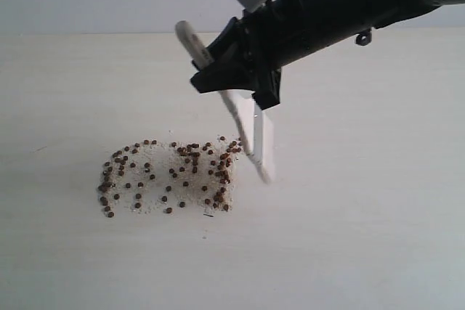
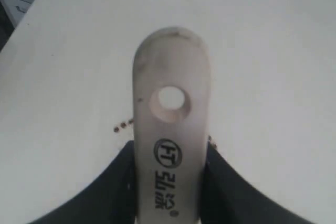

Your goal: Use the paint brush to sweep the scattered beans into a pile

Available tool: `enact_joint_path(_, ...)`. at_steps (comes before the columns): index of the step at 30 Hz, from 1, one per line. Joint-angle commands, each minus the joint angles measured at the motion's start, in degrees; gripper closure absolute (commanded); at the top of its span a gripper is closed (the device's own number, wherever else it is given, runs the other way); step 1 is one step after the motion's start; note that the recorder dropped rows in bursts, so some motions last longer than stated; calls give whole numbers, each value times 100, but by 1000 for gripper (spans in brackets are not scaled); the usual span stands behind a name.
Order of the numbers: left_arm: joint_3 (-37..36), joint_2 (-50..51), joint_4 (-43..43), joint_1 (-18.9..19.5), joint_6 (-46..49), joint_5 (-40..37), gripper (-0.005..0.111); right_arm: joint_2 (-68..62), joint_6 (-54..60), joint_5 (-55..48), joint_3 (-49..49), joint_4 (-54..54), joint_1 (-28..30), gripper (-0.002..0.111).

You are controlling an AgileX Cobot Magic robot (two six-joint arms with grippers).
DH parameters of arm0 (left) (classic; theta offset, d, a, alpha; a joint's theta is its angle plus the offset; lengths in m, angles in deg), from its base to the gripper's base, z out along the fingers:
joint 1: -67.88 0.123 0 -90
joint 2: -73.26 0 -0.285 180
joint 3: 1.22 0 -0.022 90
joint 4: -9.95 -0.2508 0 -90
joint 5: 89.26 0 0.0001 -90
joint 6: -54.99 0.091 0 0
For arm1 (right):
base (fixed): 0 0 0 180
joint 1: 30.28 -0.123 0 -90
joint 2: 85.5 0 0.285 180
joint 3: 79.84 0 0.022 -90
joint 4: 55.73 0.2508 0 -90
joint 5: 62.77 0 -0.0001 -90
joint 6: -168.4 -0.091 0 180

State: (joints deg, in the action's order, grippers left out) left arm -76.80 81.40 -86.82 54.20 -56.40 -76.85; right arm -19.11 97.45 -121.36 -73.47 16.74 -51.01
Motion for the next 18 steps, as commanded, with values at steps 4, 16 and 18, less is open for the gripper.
enact_joint_path(4, -27, -35, 1, 4, 16, -11, 107, 12, 214, -298, -43, -149, 887, 108)
enact_joint_path(16, -27, -35, 1, 4, 16, -11, 107, -1148, 480, -968, -907, -201, 909, 108)
enact_joint_path(18, -27, -35, 1, 4, 16, -11, 107, -1348, 468, -1072, -1050, -212, 909, 108)
